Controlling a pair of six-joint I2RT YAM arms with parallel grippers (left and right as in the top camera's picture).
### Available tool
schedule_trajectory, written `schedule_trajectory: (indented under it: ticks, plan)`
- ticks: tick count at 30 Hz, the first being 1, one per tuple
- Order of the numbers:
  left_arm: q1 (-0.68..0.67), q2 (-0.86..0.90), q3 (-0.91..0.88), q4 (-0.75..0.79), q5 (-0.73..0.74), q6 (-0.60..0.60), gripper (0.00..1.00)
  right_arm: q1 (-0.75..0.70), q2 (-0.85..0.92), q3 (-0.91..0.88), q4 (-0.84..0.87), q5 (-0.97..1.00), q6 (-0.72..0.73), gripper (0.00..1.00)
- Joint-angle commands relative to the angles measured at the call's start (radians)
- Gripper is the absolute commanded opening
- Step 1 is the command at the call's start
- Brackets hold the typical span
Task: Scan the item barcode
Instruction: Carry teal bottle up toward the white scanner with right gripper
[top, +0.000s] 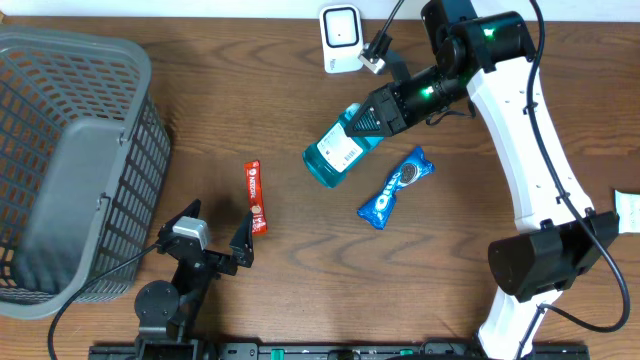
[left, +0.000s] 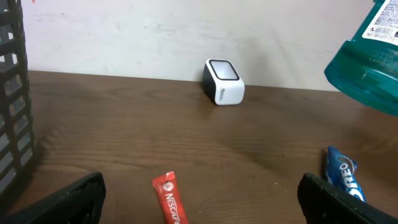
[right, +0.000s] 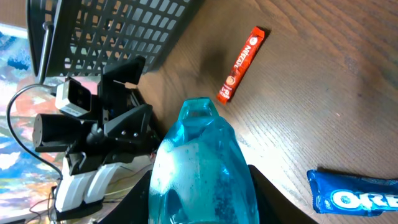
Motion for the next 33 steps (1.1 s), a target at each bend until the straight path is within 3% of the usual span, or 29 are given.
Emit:
schedule_trajectory:
  ticks: [1, 8, 17, 23, 33]
  plan:
    - [-0.002, -0.007, -0.018, -0.034, -0.003, -0.009, 0.98, -0.01, -0.04, 0.031, 0.026, -0.086, -0.073, 0.28]
    - [-0.002, -0.007, -0.018, -0.034, -0.003, -0.009, 0.98, -0.01, -0.04, 0.031, 0.156, -0.001, -0.089, 0.27]
    - [-0.002, -0.007, -0.018, -0.034, -0.003, -0.009, 0.98, -0.01, -0.04, 0.031, 0.296, 0.322, -0.083, 0.22]
    - [-0.002, -0.007, -0.018, -0.034, -0.003, -0.009, 0.98, -0.01, -0.04, 0.031, 0.364, 0.566, 0.018, 0.22]
    - [-0.002, -0.007, -0.018, -0.034, -0.003, -0.009, 0.99, -0.009, -0.005, 0.028, 0.657, 0.87, 0.138, 0.21]
